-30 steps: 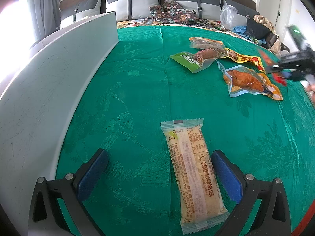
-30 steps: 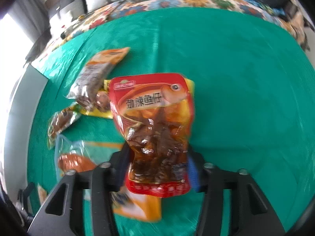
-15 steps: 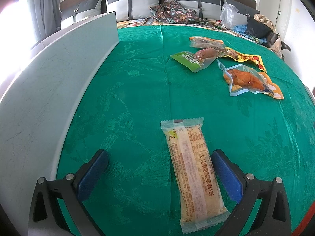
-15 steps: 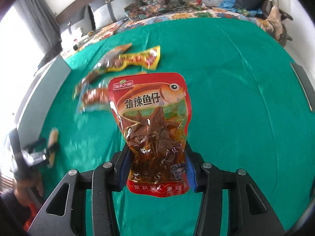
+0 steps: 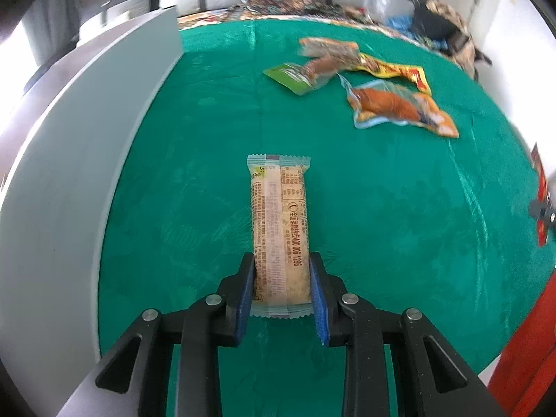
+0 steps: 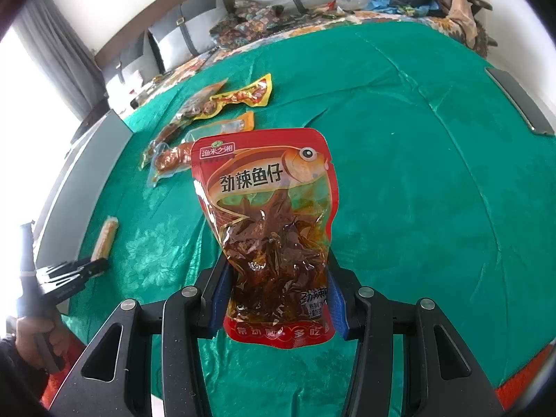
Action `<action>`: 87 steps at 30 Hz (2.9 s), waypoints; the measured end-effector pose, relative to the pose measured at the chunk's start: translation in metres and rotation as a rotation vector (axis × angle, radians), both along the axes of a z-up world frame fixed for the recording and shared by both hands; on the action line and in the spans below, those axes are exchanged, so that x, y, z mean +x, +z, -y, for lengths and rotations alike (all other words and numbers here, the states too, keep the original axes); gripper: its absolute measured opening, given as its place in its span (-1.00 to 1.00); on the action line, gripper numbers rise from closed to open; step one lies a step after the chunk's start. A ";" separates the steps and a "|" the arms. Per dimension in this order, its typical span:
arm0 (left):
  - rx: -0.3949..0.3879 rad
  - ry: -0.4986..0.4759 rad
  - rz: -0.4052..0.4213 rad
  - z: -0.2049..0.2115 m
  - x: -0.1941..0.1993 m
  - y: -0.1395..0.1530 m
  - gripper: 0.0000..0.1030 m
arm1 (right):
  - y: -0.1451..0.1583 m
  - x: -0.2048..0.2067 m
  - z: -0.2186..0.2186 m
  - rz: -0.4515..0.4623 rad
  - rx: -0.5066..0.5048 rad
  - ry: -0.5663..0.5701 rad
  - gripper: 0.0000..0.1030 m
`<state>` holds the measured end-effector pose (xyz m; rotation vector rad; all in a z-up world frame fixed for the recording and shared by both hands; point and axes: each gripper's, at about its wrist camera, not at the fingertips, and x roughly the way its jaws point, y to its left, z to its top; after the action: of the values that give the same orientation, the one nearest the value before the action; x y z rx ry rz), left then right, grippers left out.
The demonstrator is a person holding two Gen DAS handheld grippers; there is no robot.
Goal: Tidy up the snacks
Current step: 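Carry both snacks into the white box and open both tools, then withdraw both tools from the box back over the snack pile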
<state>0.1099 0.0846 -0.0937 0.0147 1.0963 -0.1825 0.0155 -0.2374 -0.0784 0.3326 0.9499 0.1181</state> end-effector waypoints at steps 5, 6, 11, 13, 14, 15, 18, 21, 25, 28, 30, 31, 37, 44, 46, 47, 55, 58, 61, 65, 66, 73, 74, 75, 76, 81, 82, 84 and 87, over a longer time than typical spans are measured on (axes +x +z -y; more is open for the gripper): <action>-0.148 0.074 0.048 -0.019 -0.014 0.025 -0.44 | 0.002 -0.005 -0.008 -0.007 0.010 0.017 -0.03; -0.177 0.082 0.063 -0.022 -0.017 0.033 -0.44 | 0.003 -0.006 -0.011 -0.011 0.016 0.023 -0.03; -0.296 0.124 0.151 -0.054 -0.032 0.085 -0.44 | 0.018 -0.006 -0.050 -0.005 0.039 0.103 -0.03; -0.318 0.153 0.185 -0.079 -0.035 0.105 -0.44 | 0.027 -0.002 -0.072 0.006 0.050 0.149 -0.03; -0.324 0.172 0.199 -0.092 -0.035 0.113 -0.44 | 0.032 0.000 -0.084 0.012 0.053 0.175 -0.03; -0.329 0.194 0.208 -0.106 -0.035 0.119 -0.44 | 0.042 0.006 -0.105 0.026 0.053 0.224 -0.03; -0.310 0.282 0.237 -0.160 -0.037 0.135 -0.44 | 0.064 0.019 -0.158 0.064 0.051 0.342 -0.03; -0.241 0.376 0.250 -0.214 -0.043 0.140 -0.44 | 0.084 0.034 -0.210 0.093 0.071 0.444 -0.03; -0.173 0.491 0.230 -0.275 -0.053 0.128 -0.44 | 0.117 0.053 -0.298 0.132 0.126 0.601 -0.03; -0.128 0.551 0.199 -0.302 -0.060 0.112 -0.43 | 0.133 0.062 -0.366 0.126 0.168 0.706 -0.02; -0.107 0.586 0.166 -0.312 -0.062 0.097 -0.26 | 0.134 0.066 -0.409 0.118 0.200 0.764 0.13; -0.111 0.600 0.149 -0.317 -0.064 0.092 0.14 | 0.131 0.068 -0.427 0.113 0.213 0.791 0.28; -0.125 0.670 0.188 -0.327 -0.083 0.089 0.76 | 0.110 0.081 -0.458 0.018 0.238 0.799 0.50; -0.232 0.603 0.258 -0.286 -0.092 0.111 0.78 | 0.082 0.079 -0.351 0.151 0.030 0.617 0.53; -0.258 0.539 0.273 -0.258 -0.089 0.120 0.82 | 0.054 0.080 -0.309 0.153 -0.101 0.539 0.53; -0.271 0.498 0.278 -0.241 -0.086 0.125 0.86 | 0.040 0.079 -0.289 0.141 -0.157 0.502 0.53; -0.318 0.164 0.199 -0.077 -0.037 0.120 0.99 | -0.035 0.064 -0.083 0.023 -0.384 0.118 0.53; -0.256 0.110 0.136 -0.031 -0.011 0.085 0.99 | -0.037 0.064 -0.040 0.024 -0.359 0.028 0.53; -0.151 0.084 0.079 0.000 0.014 0.046 0.99 | -0.036 0.066 -0.025 0.044 -0.336 -0.003 0.55; -0.020 0.079 0.076 0.019 0.039 0.014 0.99 | -0.038 0.065 -0.019 0.042 -0.328 0.014 0.69; 0.000 0.081 0.082 0.022 0.044 0.009 0.99 | -0.039 0.067 -0.020 0.041 -0.327 0.018 0.71; 0.059 0.083 0.130 0.018 0.056 -0.022 1.00 | -0.040 0.066 -0.024 0.040 -0.333 0.017 0.72; 0.055 0.081 0.137 0.018 0.056 -0.022 1.00 | -0.039 0.066 -0.024 0.040 -0.333 0.017 0.72; 0.055 0.081 0.140 0.018 0.056 -0.022 1.00 | -0.039 0.066 -0.024 0.040 -0.333 0.017 0.72; 0.053 0.079 0.140 0.018 0.057 -0.022 1.00 | -0.039 0.066 -0.024 0.040 -0.334 0.017 0.72; 0.048 0.078 0.140 0.017 0.057 -0.020 1.00 | -0.040 0.066 -0.023 0.040 -0.333 0.015 0.73; 0.047 0.077 0.140 0.017 0.058 -0.020 1.00 | -0.040 0.066 -0.023 0.040 -0.333 0.015 0.73; 0.046 0.077 0.140 0.017 0.057 -0.020 1.00 | -0.040 0.066 -0.023 0.040 -0.333 0.015 0.73; 0.046 0.077 0.140 0.016 0.058 -0.020 1.00 | -0.040 0.066 -0.023 0.041 -0.333 0.015 0.73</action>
<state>0.1676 0.0682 -0.1135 0.0258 0.9597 -0.0854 0.0817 -0.2142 -0.1182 0.0157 0.9143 -0.0205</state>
